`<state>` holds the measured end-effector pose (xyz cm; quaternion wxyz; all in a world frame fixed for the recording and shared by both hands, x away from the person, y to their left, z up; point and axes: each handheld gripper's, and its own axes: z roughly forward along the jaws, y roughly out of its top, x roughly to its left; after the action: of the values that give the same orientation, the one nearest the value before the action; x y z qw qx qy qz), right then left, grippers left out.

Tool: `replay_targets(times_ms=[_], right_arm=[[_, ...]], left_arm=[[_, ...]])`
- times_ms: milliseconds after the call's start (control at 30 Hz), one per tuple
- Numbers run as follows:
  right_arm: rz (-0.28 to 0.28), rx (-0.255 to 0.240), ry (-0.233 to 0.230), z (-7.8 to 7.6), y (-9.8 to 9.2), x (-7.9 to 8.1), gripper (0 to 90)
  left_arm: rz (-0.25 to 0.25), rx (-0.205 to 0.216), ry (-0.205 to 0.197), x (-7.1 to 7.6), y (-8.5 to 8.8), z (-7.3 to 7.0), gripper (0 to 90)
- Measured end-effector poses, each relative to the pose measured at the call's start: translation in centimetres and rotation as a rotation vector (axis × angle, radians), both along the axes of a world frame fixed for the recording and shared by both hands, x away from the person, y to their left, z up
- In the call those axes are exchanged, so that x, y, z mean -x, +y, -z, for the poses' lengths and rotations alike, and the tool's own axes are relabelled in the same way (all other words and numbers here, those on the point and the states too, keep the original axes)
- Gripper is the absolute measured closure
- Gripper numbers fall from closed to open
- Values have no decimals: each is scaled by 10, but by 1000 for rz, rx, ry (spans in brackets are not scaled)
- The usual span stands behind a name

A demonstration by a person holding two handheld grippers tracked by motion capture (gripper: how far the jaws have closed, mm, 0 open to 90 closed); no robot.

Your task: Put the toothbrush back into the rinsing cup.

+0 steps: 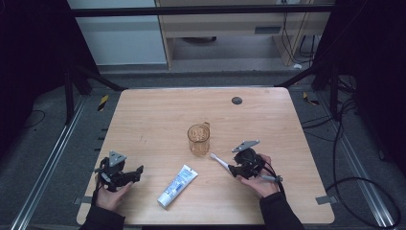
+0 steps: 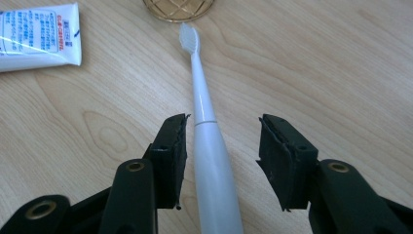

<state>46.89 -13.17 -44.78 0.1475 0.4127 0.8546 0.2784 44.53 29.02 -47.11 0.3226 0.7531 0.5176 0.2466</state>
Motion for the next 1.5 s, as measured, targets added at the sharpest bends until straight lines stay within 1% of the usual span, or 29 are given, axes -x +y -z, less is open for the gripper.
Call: replay_targets(times_ms=[100,133,333,500,733,833,900,1000,1167,1333,1367,1433,1500], right_arm=[[-3,10,9,2,1,-1,532],[-10,17,23,3,2,-2,534],[-20,41,49,9,3,-3,536],[-29,69,82,14,5,-4,545],[-28,72,100,16,4,-5,552],[-26,74,115,18,4,-6,556],[-33,80,117,20,5,-7,557],[-24,86,128,22,6,-7,565],[-32,97,132,23,6,-8,594],[-38,113,145,25,7,-8,631],[-31,112,154,25,7,-7,633],[-32,114,154,25,7,-7,636],[-43,130,142,26,7,-8,644]], left_arm=[[1,-1,1,0,0,0,215],[2,-1,2,0,0,0,215],[1,-3,4,0,0,0,215],[2,-3,4,0,0,0,215],[3,-3,5,0,0,0,215],[4,-5,8,0,0,1,215],[4,-6,8,0,-1,1,214],[4,-6,8,0,0,1,215],[4,-6,9,-1,0,1,215],[4,-8,11,-1,0,1,215],[4,-8,10,-1,0,1,215],[4,-7,10,-1,0,1,215],[4,-7,11,-1,0,1,215]])
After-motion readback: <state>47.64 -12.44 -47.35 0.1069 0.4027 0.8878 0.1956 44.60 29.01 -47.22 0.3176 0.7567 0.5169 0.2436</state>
